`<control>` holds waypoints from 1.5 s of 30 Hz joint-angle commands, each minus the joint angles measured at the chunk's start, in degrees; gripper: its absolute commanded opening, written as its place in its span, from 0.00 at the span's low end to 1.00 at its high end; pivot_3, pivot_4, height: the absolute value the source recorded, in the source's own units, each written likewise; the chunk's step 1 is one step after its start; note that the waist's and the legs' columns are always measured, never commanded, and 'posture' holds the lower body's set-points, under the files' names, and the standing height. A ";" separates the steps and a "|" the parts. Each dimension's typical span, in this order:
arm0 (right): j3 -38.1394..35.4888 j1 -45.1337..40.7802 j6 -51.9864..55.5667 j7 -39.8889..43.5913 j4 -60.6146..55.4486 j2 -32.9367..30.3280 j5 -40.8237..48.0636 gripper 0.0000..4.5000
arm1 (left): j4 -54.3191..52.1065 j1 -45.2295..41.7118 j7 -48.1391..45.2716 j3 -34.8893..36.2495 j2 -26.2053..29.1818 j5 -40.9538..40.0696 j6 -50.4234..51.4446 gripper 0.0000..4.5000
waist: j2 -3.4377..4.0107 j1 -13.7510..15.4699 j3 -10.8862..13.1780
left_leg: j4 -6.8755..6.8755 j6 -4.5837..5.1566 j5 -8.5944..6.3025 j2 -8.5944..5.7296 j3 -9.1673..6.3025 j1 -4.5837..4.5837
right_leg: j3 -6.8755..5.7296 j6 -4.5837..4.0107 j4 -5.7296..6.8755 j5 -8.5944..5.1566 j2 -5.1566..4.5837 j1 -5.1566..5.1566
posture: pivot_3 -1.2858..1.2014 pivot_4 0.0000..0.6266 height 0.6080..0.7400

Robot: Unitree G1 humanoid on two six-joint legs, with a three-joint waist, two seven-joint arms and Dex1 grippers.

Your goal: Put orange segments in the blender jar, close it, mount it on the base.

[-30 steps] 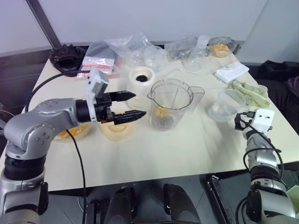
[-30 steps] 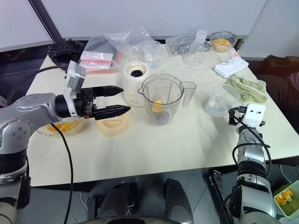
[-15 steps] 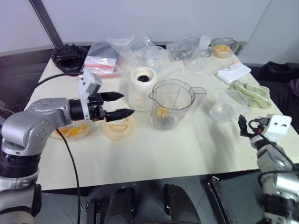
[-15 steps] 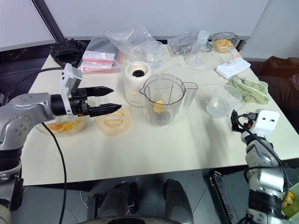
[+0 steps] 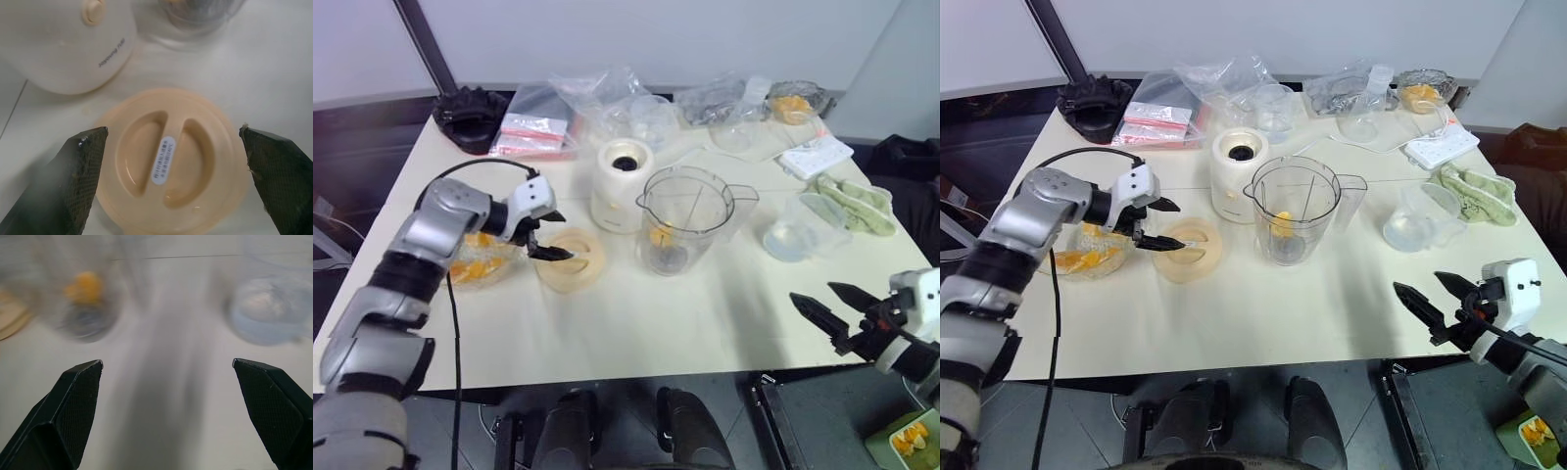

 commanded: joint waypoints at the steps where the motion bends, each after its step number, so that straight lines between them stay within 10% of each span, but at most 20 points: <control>1: -0.04 -2.23 1.32 -1.49 -4.50 -0.73 4.95 0.99 | 11.94 -5.36 -1.70 -0.61 -3.17 5.05 -8.35 1.00 | -0.03 0.17 0.02 | 0.01 0.00 0.00 0.00 0.00 -0.01 | -0.01 0.00 0.00 0.00 0.00 0.00 | 0.52 0.24 1.00; 19: 6.77 -7.81 3.31 -13.18 -12.65 -2.88 16.34 0.99 | 38.12 -12.73 2.39 -2.60 -13.44 22.84 -24.45 1.00 | -0.26 0.57 -0.10 | 0.25 0.07 -0.01 -0.04 -0.12 -0.50 | -0.14 0.03 0.02 0.02 0.00 -0.17 | 0.52 0.24 1.00; 28: 8.04 -8.66 3.05 -14.36 -11.37 -4.28 16.20 1.00 | 39.31 -12.00 3.84 -0.21 -14.68 23.81 -23.57 0.05 | -0.28 0.51 -0.12 | 0.24 0.07 -0.01 0.00 -0.10 -0.13 | -0.14 0.02 0.04 0.02 -0.01 0.14 | 0.52 0.24 1.00; 45: 13.70 -11.48 1.19 -10.43 -5.46 -3.18 10.04 1.00 | 29.34 -33.83 -18.15 13.23 -11.03 8.41 -20.72 0.05 | -0.53 0.51 -0.01 | 0.74 0.44 -0.23 -0.03 -0.18 -0.91 | -0.21 0.08 0.06 -0.01 -0.01 -0.32 | 0.52 0.24 1.00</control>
